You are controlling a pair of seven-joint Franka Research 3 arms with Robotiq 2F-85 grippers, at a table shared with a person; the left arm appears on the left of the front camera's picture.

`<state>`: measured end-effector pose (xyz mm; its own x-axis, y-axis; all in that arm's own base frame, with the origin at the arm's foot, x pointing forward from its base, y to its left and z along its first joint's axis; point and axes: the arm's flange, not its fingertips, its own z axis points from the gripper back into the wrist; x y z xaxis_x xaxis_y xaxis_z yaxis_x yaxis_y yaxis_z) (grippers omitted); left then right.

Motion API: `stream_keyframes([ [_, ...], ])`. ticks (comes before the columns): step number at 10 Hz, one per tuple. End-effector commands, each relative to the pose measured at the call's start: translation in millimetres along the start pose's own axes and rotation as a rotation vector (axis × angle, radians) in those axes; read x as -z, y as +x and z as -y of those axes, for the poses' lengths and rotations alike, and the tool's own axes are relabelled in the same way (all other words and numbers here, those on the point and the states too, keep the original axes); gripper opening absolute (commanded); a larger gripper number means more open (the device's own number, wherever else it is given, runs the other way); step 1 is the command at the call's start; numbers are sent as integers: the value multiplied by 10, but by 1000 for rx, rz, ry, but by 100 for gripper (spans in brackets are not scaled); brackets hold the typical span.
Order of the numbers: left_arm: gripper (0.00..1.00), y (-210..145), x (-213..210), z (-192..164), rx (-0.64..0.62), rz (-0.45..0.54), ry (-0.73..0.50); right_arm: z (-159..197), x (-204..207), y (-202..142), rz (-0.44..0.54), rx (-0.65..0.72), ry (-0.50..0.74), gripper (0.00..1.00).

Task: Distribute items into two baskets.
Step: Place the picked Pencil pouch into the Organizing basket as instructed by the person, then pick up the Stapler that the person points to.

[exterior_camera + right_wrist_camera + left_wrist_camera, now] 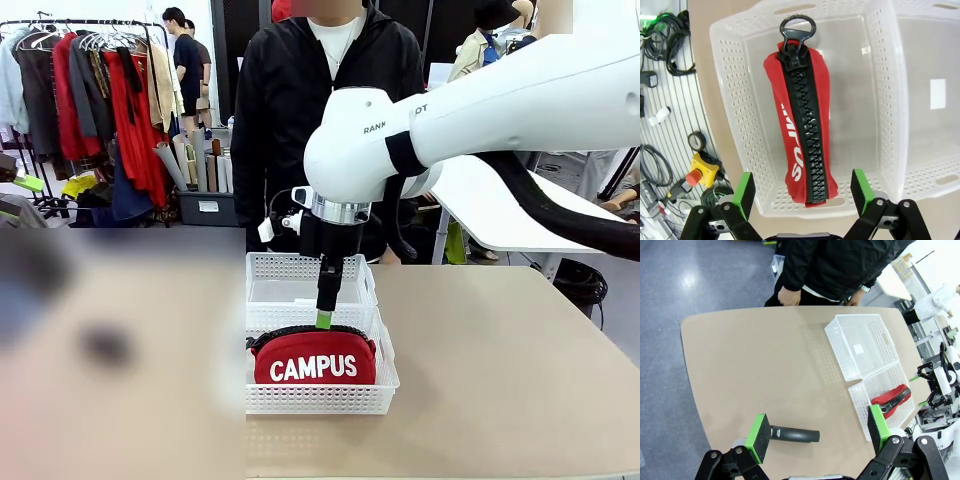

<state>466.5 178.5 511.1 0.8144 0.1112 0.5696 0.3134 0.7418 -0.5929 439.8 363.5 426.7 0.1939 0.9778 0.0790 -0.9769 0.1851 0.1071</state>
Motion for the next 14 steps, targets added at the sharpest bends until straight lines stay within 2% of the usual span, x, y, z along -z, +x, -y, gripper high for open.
stream_keyframes([
  [1, 100, 2, 1, 7, 2, 3, 1, -1, -4, -4, 5, -12, 4, 100],
  [13, 100, 2, 1, 7, 2, 3, 1, 6, 16, 2, -1, 0, 3, 100],
  [14, 100, 2, 1, 7, 2, 3, 1, 58, -80, -8, 27, 21, -8, 100],
])
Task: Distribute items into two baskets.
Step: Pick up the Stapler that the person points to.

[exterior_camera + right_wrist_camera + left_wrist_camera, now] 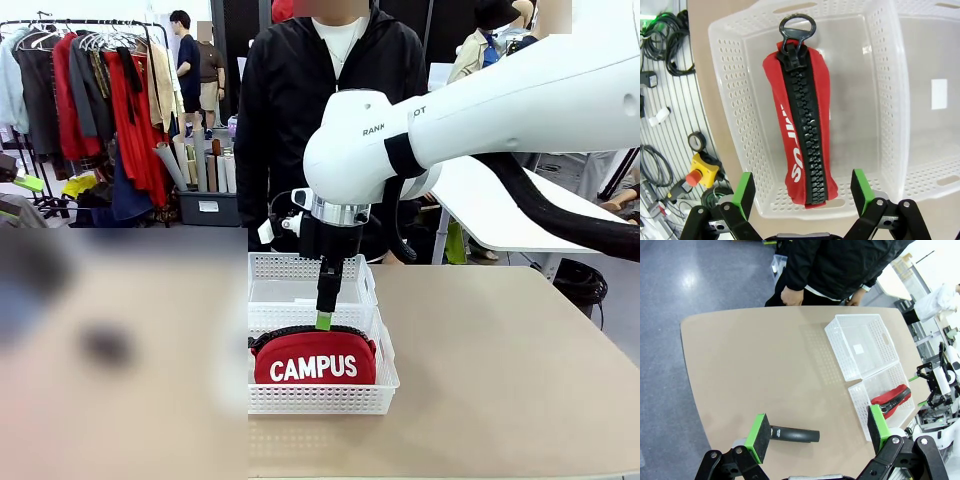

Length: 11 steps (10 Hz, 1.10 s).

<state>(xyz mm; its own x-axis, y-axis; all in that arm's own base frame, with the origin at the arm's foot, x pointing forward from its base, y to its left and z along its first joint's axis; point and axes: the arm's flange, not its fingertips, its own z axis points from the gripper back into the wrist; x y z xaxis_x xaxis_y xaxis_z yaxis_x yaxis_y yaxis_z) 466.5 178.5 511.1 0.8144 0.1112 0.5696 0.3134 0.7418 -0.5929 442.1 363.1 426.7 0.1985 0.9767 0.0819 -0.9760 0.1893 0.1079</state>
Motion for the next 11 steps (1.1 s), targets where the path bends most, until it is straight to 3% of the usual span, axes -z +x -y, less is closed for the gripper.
stream_keyframes([
  [1, 100, 2, 1, 7, 2, 3, 1, 108, -225, -66, 72, 54, -24, 100],
  [3, 100, 2, 1, 7, 2, 3, 1, 220, -552, -291, 172, 106, -36, 100],
  [7, 100, 2, 1, 7, 2, 3, 1, 416, -922, -874, 280, 206, -16, 100],
  [11, 100, 2, 1, 7, 2, 3, 1, 335, -1361, -1894, 447, 371, -64, 100],
])
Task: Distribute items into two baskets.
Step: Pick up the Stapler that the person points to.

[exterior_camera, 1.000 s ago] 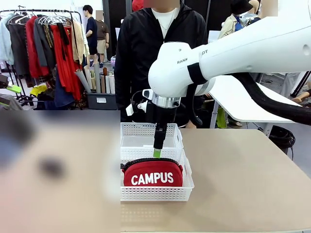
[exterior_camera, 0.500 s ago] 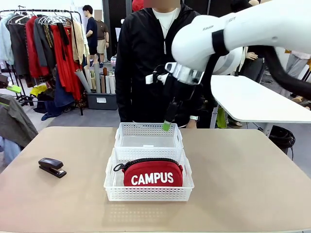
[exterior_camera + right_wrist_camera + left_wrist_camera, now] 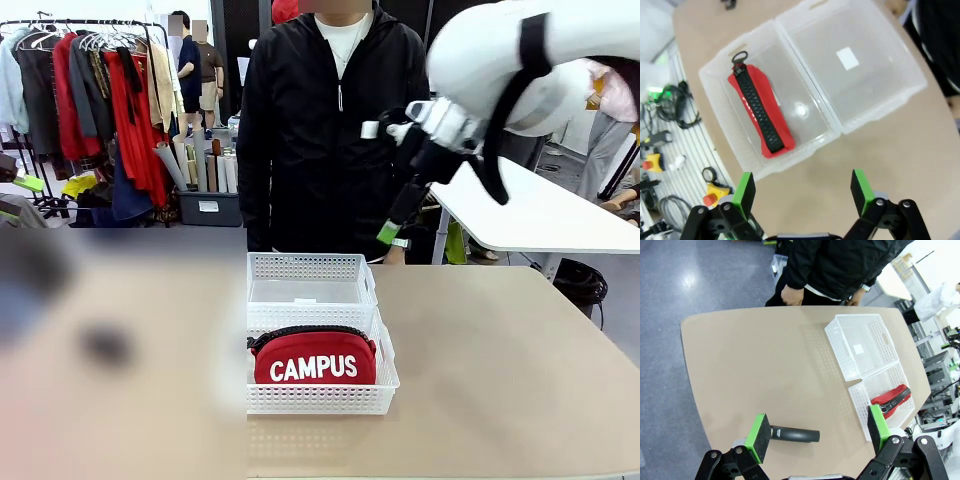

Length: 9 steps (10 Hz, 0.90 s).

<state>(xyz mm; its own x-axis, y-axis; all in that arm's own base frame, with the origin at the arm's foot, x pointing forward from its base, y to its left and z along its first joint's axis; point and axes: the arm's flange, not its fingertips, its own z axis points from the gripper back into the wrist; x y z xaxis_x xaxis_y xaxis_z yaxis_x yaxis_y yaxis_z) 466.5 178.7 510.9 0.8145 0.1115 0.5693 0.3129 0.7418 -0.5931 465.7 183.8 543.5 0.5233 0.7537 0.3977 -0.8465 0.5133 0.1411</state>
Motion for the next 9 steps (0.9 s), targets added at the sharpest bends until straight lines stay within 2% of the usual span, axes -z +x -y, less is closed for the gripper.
stream_keyframes([
  [1, 100, 3, 1, 9, 2, 3, 0, 77, -272, -488, 113, 74, -5, 100],
  [4, 100, 3, 1, 9, 2, 3, 0, 422, -579, -1122, 237, 214, 41, 100],
  [7, 100, 3, 1, 9, 2, 3, 0, 772, -772, -1583, 357, 325, 72, 100],
  [9, 100, 3, 1, 9, 2, 3, 0, 964, -869, -1872, 471, 384, 96, 100],
])
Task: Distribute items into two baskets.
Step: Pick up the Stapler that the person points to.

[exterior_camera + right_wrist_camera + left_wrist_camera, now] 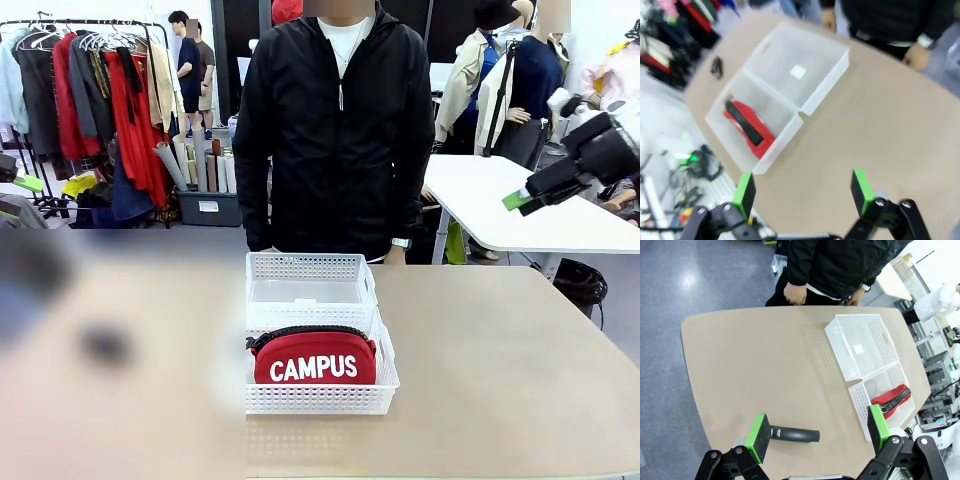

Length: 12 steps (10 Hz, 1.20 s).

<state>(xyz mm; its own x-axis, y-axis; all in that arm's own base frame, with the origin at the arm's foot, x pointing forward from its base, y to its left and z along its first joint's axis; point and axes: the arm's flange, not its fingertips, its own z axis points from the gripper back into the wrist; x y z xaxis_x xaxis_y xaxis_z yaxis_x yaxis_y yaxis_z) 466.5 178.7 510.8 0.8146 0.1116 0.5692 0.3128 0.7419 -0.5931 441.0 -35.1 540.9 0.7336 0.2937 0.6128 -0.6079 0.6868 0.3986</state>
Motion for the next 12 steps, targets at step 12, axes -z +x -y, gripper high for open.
stream_keyframes([
  [12, 100, 3, 1, 10, 2, 3, 0, 239, -387, -426, 152, 102, 35, 100],
])
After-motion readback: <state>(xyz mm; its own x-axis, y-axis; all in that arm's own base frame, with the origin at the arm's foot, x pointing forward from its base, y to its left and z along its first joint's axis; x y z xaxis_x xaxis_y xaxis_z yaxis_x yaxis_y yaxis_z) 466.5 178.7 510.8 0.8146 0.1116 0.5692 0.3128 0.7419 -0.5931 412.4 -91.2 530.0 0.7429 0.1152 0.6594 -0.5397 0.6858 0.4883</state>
